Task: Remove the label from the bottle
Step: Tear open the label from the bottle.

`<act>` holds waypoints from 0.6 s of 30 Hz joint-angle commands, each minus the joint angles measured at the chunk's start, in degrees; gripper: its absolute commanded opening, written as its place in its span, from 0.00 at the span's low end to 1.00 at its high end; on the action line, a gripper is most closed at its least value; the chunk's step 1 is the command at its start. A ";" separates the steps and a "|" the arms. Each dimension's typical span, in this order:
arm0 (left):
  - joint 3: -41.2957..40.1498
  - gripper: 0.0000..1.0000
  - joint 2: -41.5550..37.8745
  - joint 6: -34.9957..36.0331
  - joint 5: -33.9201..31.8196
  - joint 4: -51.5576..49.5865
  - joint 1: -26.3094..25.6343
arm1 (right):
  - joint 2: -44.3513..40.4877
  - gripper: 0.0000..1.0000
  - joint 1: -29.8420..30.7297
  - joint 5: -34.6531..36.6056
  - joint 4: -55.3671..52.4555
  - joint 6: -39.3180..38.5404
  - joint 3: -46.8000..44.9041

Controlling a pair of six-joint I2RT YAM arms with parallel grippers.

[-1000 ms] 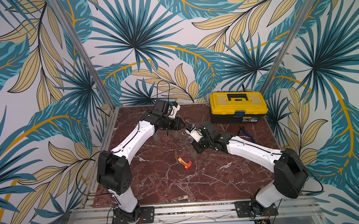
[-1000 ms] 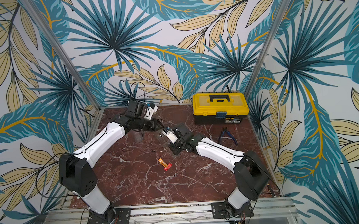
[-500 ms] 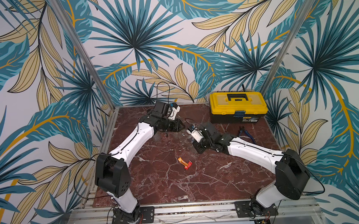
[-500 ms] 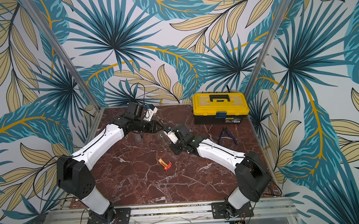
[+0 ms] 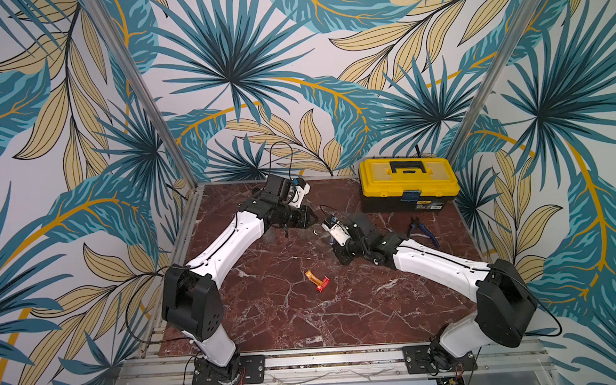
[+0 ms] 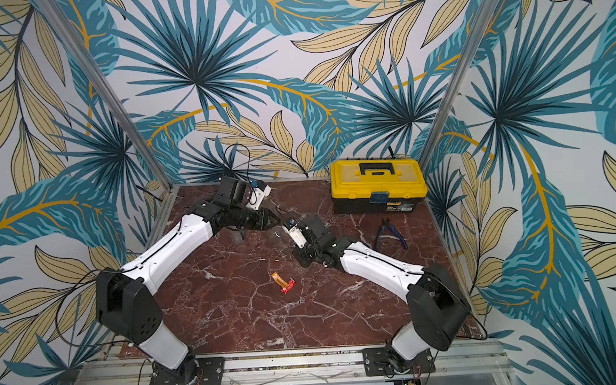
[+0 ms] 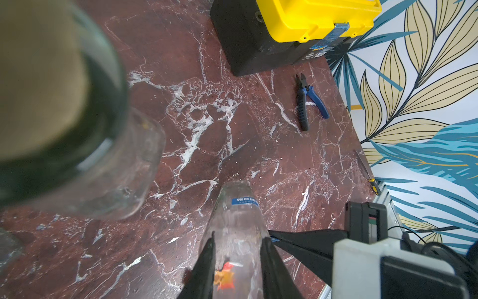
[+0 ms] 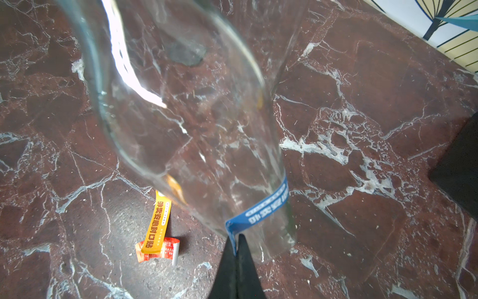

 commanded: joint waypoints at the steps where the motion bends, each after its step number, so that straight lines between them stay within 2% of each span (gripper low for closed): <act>1: -0.86 0.00 -1.90 1.17 0.50 -4.07 -0.04 | -1.83 0.00 -0.28 2.92 1.47 1.00 -1.33; 18: -1.02 0.00 -2.95 2.14 0.75 -5.22 -0.16 | -3.49 0.00 -0.23 5.31 3.59 0.26 -2.13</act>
